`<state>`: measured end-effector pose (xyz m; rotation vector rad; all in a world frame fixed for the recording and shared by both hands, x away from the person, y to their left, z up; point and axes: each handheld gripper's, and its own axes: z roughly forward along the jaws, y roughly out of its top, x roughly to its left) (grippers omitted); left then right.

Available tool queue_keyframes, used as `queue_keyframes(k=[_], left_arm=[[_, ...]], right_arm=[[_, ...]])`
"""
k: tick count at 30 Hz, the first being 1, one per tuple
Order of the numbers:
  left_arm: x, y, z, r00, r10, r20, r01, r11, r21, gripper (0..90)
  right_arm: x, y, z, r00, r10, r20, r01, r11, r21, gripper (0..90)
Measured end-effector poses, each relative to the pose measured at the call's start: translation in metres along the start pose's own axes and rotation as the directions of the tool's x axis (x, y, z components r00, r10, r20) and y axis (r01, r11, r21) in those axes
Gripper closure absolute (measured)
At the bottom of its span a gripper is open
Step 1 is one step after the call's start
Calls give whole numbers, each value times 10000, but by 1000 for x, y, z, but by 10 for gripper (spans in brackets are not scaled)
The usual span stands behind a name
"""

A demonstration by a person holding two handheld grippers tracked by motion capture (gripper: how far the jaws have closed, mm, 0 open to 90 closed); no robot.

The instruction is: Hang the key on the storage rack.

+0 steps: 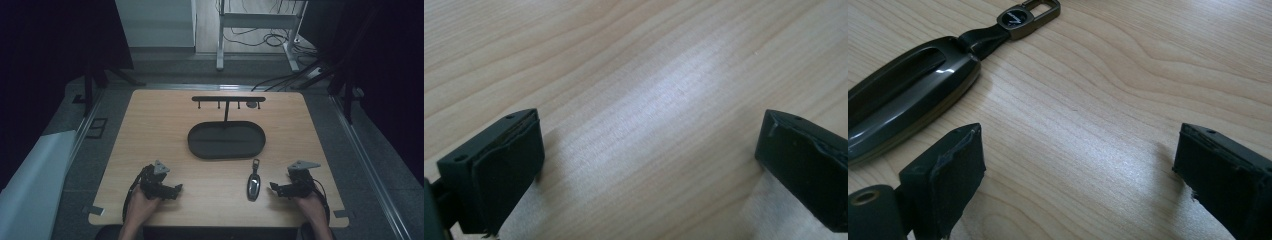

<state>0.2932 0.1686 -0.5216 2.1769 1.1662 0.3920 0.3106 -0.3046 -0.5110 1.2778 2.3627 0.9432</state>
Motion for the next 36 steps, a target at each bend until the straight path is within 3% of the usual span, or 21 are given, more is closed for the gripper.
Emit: queue_keyframes(k=[11,23,27,31,32,33,34,36], left_arm=[[1,0,1,10000,28,-9,-28,10000,-94,0],[1,1,2,10000,18,-20,-18,10000,-83,0],[1,1,2,10000,22,-21,-22,10000,-88,0],[1,1,2,10000,28,-17,-28,10000,-80,0],[1,1,2,10000,28,-17,-28,10000,-80,0],[1,1,2,10000,31,-18,-31,10000,-77,0],[1,1,2,10000,35,-18,-35,10000,-75,0],[1,1,2,10000,39,-10,-39,10000,-49,0]], right_arm=[[-1,-1,-3,9997,221,103,-222,9997,54,56],[10,6,-11,9993,375,-29,-374,9984,414,72],[15,13,-11,9993,353,-94,-340,9930,1127,72],[19,24,-12,9995,296,-112,-270,9815,1898,70],[19,24,-12,9995,296,-112,-270,9815,1898,70],[21,28,-12,9997,218,-104,-191,9777,2090,70],[26,36,-13,9998,160,-133,-122,9676,2521,71],[27,39,-13,9998,113,-143,-70,9631,2690,71]])
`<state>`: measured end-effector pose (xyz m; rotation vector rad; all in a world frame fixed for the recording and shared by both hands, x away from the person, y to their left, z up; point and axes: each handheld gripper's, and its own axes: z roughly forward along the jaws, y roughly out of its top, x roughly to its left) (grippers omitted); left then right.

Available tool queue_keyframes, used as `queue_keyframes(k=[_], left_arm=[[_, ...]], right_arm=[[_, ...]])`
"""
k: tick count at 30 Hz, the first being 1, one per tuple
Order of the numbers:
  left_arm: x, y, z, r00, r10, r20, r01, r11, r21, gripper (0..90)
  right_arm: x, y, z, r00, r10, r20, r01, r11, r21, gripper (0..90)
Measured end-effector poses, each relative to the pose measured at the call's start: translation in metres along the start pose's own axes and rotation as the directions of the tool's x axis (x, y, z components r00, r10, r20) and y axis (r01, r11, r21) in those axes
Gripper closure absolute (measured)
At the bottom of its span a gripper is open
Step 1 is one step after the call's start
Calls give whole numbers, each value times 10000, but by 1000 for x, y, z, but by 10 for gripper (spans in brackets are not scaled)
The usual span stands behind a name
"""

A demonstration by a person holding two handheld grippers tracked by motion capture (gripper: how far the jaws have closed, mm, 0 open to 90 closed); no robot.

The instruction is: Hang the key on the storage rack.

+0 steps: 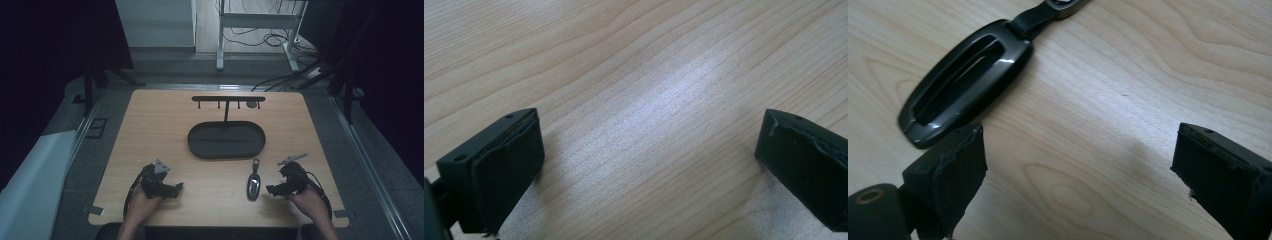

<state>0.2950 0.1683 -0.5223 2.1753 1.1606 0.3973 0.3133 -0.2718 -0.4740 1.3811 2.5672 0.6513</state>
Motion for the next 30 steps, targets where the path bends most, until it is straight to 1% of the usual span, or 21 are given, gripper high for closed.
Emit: queue_keyframes(k=[1,2,3,4,6,7,9,11,12,13,16,18,19,20,21,23,24,26,27,29,30], left_arm=[[0,0,0,10000,-2,-2,2,10000,-1,0],[0,0,0,10000,5,-14,-5,10000,23,0],[0,0,0,10000,5,-14,-5,10000,23,0],[0,0,0,10000,2,7,-2,10000,13,0],[0,0,0,10000,5,5,-5,10000,15,0],[0,0,0,10000,-3,7,3,10000,11,0],[0,0,0,10000,-8,10,8,10000,11,0],[0,0,0,10000,-14,-4,14,10000,-7,0],[0,0,0,10000,-14,-4,14,10000,-7,0],[0,0,0,10000,-18,-5,18,10000,-11,0],[0,0,0,10000,-35,-16,35,10000,-10,0],[0,0,0,10000,-35,-17,35,10000,-10,0],[0,0,0,10000,-35,-17,35,10000,-10,0],[0,0,0,10000,-39,-18,39,10000,-10,0],[0,0,0,10000,-39,-20,39,10000,-9,0],[0,0,0,10000,-39,-21,39,10000,-9,0],[0,0,0,10000,-41,-24,41,10000,-7,0],[0,0,0,10000,-49,-25,49,10000,-8,0],[-1,0,0,10000,-64,-26,64,10000,-7,0],[-1,0,0,10000,-62,-26,62,10000,-7,0],[-1,0,0,10000,-62,-26,62,10000,-7,0]], right_arm=[[4,9,-1,9999,-110,-42,112,9989,457,85],[6,13,-2,9999,-96,-89,101,9979,640,91],[6,13,-2,9999,-96,-89,101,9979,640,91],[11,21,-1,9998,-133,-147,148,9936,1116,99],[13,23,-1,9998,-167,-137,182,9923,1224,102],[19,31,0,9995,-222,-220,255,9859,1655,110],[23,38,1,9994,-231,-245,274,9811,1917,114],[28,47,3,9996,-179,-219,224,9740,2256,115],[28,47,3,9996,-179,-219,224,9740,2256,115],[34,56,6,9996,-189,-219,241,9633,2672,114],[42,66,13,9996,-206,-189,256,9461,3229,114],[45,70,17,9996,-241,-127,270,9393,3421,114],[45,70,17,9996,-241,-127,270,9393,3421,114],[47,73,20,9997,-205,-136,240,9355,3524,115],[50,77,26,9999,-136,-41,141,9302,3667,115],[50,77,27,9999,-130,32,109,9285,3711,115],[51,79,32,10000,-5,-12,10,9245,3812,129],[52,79,33,10000,44,-58,-19,9236,3835,129],[54,78,36,10000,-2,-83,35,9194,3932,131],[57,76,40,10000,-70,-60,88,9150,4035,135],[57,76,40,10000,-70,-60,88,9150,4035,135]])
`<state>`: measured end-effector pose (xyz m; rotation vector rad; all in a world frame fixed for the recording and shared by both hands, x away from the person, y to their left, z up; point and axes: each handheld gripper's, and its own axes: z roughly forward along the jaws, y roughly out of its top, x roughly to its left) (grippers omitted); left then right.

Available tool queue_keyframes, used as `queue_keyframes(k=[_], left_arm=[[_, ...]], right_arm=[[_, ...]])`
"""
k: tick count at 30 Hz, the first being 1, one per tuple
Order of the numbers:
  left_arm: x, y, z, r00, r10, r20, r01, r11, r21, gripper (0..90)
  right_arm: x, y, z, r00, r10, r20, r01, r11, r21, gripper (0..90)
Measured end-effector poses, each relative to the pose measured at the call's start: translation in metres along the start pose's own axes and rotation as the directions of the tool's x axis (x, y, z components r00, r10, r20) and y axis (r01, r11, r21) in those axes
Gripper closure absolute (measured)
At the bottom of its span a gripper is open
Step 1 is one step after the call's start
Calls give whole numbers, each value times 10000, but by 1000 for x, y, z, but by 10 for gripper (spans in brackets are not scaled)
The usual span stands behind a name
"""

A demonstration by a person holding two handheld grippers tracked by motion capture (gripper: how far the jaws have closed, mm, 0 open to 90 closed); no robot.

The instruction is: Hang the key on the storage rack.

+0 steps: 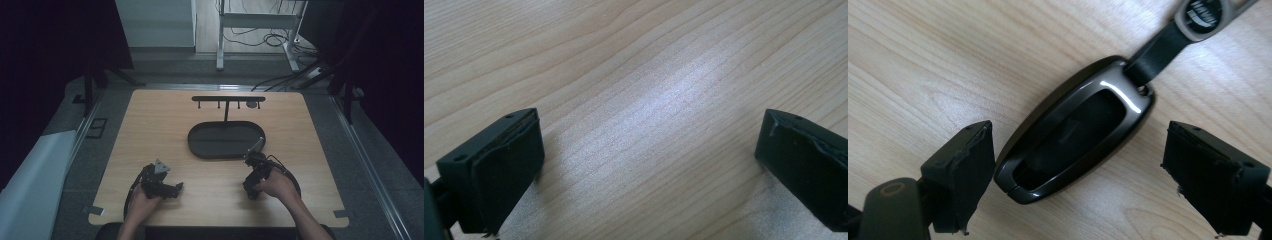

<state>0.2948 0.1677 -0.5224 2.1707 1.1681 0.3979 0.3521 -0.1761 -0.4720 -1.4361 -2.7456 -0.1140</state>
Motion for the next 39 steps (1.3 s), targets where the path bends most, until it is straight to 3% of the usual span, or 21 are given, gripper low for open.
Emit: queue_keyframes(k=[3,15,23,33,39], left_arm=[[0,0,0,10000,19,-6,-19,10000,0,0],[0,0,0,10000,23,-1,-23,10000,4,0],[0,0,0,10000,21,4,-21,10000,2,0],[0,0,0,10000,20,-2,-20,10000,0,0],[-1,1,0,10000,19,-1,-19,10000,-2,0]], right_arm=[[3,1,5,9998,-122,172,120,9998,129,166],[-6,0,6,9996,-206,-208,209,9996,168,373],[-8,-2,5,9990,-425,-115,428,9989,202,418],[-1,-1,7,9956,-767,541,754,9968,258,438],[-1,-3,6,9920,-1097,632,1100,9939,-9,465]])
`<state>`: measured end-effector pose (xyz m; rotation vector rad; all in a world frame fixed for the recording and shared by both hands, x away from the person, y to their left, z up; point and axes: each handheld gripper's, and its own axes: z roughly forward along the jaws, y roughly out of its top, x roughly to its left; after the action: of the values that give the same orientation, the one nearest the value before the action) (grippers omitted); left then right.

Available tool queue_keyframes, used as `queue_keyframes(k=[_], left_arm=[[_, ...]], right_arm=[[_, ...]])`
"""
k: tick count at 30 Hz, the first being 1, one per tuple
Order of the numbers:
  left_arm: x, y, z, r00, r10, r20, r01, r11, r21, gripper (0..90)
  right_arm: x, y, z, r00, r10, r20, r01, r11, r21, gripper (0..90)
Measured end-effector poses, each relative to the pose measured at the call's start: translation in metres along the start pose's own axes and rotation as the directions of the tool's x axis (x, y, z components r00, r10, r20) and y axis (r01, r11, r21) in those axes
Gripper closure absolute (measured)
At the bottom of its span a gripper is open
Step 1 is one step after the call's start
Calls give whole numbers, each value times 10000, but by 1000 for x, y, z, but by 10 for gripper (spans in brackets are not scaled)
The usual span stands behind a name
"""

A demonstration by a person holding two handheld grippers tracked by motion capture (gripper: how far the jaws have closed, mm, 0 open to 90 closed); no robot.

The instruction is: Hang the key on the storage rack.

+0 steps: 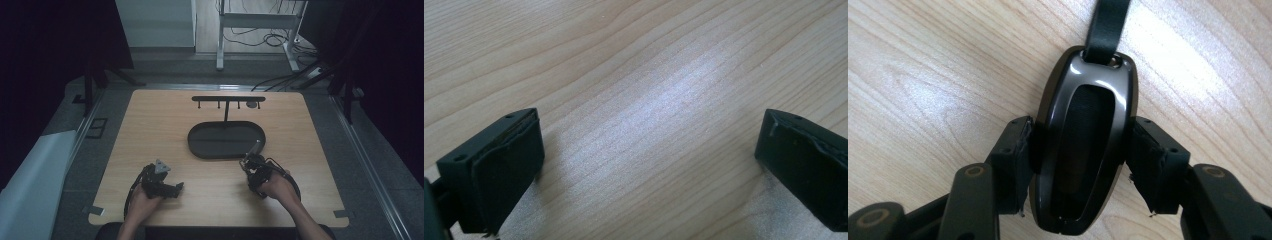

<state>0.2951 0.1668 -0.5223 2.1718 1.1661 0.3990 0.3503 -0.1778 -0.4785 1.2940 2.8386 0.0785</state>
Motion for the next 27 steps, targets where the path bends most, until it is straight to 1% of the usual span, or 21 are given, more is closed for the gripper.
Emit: queue_keyframes(k=[4,5,8,13,14,15,17,18,19,22,23,24,25,26,27], left_arm=[[0,0,0,10000,1,1,-1,10000,1,0],[0,0,0,10000,1,1,-1,10000,-2,0],[0,0,0,10000,3,1,-3,10000,1,0],[0,0,0,10000,-24,-2,24,10000,-1,0],[0,0,0,10000,-24,-2,24,10000,-1,0],[0,0,0,10000,-7,0,7,10000,-2,0],[0,0,0,10000,-4,-2,4,10000,-3,0],[0,0,0,10000,-2,4,2,10000,-4,0],[0,0,0,10000,-2,4,2,10000,-4,0],[0,0,0,10000,23,-2,-23,10000,-3,0],[0,0,0,10000,23,-2,-23,10000,-3,0],[0,0,0,10000,25,-3,-25,10000,-4,0],[0,0,0,10000,25,-3,-25,10000,-4,0],[0,0,0,10000,28,-7,-28,10000,-12,0],[0,0,0,10000,28,-7,-28,10000,-12,0]], right_arm=[[-2,-3,0,9999,-137,-79,135,9998,-170,472],[-4,-4,-1,9996,-255,-122,253,9994,-223,474],[-4,-6,-3,9990,-405,-166,400,9988,-280,476],[-4,-6,-12,9957,-927,48,928,9954,-255,479],[-4,-6,-12,9957,-927,48,928,9954,-255,479],[-5,-6,-16,9942,-1076,92,1077,9939,-230,481],[-5,-6,-18,9940,-1086,118,1089,9938,-244,481],[-5,-6,-23,9938,-1100,183,1105,9935,-276,482],[-5,-6,-23,9938,-1100,183,1105,9935,-276,482],[-6,-6,-35,9929,-1181,149,1187,9920,-424,483],[-6,-6,-35,9929,-1181,149,1187,9920,-424,483],[-7,-6,-41,9925,-1218,102,1221,9914,-466,484],[-7,-6,-41,9925,-1218,102,1221,9914,-466,484],[-9,-6,-47,9921,-1251,-79,1245,9906,-562,485],[-9,-6,-47,9921,-1251,-79,1245,9906,-562,485]])
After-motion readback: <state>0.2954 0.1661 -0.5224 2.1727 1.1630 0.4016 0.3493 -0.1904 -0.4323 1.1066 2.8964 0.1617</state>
